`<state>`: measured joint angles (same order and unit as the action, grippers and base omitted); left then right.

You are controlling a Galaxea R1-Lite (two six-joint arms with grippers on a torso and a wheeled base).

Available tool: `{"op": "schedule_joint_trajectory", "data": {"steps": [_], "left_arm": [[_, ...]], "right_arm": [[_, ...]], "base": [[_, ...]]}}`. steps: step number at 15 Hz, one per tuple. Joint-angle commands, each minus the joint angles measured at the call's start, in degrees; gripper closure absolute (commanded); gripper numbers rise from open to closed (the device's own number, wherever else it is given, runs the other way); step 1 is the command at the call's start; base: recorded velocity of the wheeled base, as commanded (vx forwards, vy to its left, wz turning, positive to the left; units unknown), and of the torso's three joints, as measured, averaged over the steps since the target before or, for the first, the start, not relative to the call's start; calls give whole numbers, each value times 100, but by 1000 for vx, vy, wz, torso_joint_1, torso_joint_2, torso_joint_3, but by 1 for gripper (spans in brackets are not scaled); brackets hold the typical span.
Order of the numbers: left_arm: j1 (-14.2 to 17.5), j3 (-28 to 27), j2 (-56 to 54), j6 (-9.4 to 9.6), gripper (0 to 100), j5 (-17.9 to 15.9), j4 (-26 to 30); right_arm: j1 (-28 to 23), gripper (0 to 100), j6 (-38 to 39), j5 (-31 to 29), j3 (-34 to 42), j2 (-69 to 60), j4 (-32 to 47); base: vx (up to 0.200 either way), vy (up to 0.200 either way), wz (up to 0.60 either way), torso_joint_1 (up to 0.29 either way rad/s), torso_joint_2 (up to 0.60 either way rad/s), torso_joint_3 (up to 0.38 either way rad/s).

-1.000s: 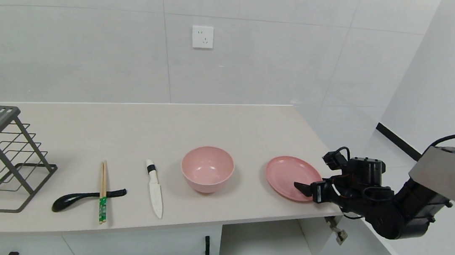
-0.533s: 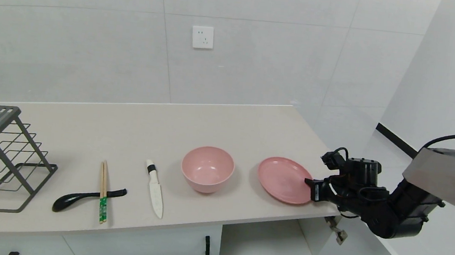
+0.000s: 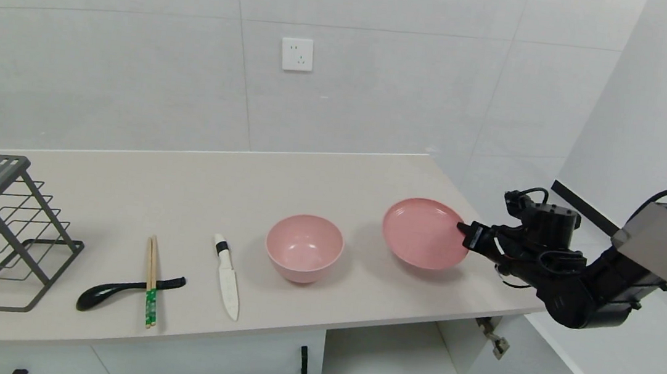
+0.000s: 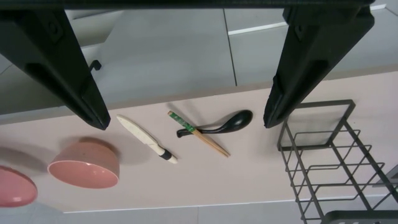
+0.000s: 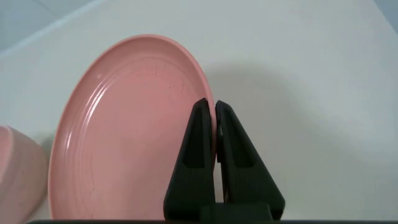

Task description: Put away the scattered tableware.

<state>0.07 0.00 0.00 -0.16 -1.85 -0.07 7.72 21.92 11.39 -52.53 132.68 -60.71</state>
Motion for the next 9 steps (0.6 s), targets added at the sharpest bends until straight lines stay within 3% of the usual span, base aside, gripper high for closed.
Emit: {"op": "schedule_joint_trajectory", "data": {"steps": [1, 5, 9], "left_arm": [[1, 0, 0, -2, 0, 1, -1], [1, 0, 9, -2, 0, 1, -1], [1, 0, 0, -2, 0, 1, -1]], "right_arm": [[11, 100, 181, 22, 129, -331, -134], [134, 100, 1051, 30, 990, -946, -1083], [388, 100, 1192, 30, 1957, -1262, -2006]], "base": [[0, 0, 0, 0, 0, 0], [0, 0, 0, 0, 0, 0], [0, 0, 0, 0, 0, 0]]}}
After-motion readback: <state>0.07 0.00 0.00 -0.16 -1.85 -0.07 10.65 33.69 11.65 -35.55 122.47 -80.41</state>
